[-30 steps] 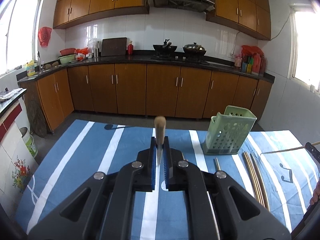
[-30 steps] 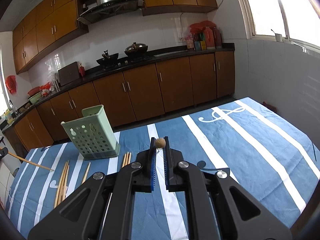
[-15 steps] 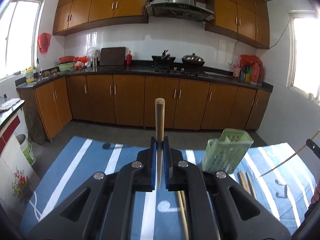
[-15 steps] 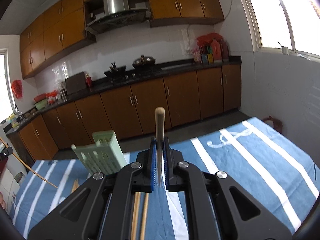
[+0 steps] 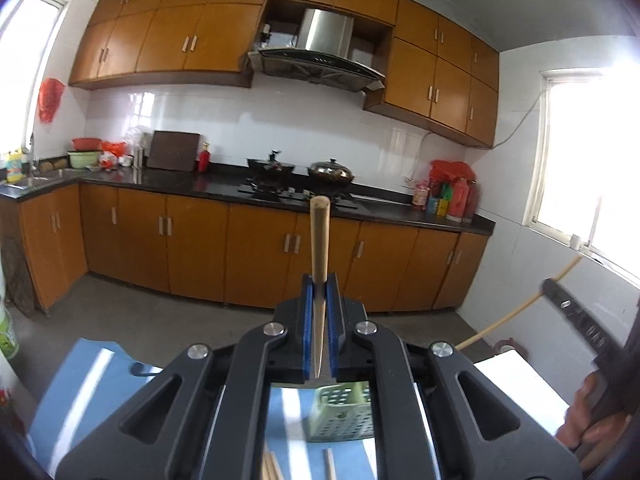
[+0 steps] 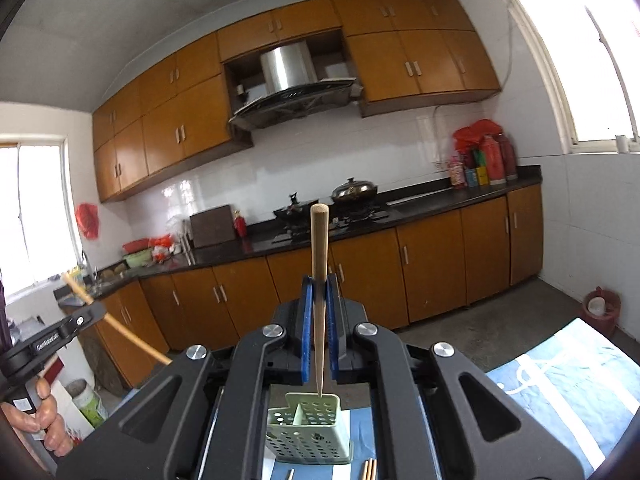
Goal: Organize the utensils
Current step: 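Lower both chopsticks into the green holder and open both tools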
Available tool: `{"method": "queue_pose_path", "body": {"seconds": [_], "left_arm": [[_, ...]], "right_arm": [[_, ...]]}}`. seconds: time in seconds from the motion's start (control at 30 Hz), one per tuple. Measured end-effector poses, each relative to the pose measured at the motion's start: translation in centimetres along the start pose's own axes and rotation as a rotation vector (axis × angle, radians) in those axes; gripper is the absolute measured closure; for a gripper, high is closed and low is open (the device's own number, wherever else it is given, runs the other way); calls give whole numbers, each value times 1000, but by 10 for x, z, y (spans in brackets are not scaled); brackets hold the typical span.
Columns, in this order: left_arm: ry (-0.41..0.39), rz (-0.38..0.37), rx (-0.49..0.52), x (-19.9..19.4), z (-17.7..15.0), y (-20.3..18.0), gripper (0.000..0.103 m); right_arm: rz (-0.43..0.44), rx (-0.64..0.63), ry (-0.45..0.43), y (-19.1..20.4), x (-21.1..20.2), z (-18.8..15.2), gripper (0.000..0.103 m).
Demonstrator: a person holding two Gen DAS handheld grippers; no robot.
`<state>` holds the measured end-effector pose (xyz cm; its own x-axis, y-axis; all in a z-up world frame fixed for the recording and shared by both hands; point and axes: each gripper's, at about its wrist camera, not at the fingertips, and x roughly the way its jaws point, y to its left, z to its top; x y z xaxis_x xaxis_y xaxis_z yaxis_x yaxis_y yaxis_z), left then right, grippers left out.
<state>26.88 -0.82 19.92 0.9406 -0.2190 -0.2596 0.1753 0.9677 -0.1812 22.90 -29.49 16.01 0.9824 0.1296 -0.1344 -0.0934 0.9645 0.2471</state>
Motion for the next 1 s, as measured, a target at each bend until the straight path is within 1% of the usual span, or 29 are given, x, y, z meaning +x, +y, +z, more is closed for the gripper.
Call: {"method": "queue_pose_path", "body": {"seconds": [0.17, 0.4, 0.57, 0.67, 0.77, 0.87, 0.93, 0.97, 1.0], "left_arm": [[19, -32, -34, 31, -17, -11, 96], [87, -14, -36, 69, -49, -8, 96], [131, 3, -32, 83, -66, -2, 95], [147, 8, -29, 87, -70, 1, 95], [151, 10, -35, 84, -71, 4, 91], [135, 18, -34, 73, -68, 7, 82], [115, 25, -39, 64, -63, 8, 78], [109, 26, -43, 60, -61, 9, 76], [100, 29, -49, 54, -59, 11, 75]], "right_arm": [[-2, -5, 66, -1, 24, -20, 96], [-5, 12, 151, -6, 47, -42, 96], [-2, 11, 194, -6, 53, -51, 96], [1, 18, 209, -5, 53, -54, 95], [-6, 23, 217, -6, 55, -53, 95], [-13, 26, 208, -7, 47, -49, 94], [-20, 29, 192, -8, 39, -46, 87], [-25, 31, 178, -8, 32, -43, 78], [-32, 30, 165, -9, 26, -40, 72]]}}
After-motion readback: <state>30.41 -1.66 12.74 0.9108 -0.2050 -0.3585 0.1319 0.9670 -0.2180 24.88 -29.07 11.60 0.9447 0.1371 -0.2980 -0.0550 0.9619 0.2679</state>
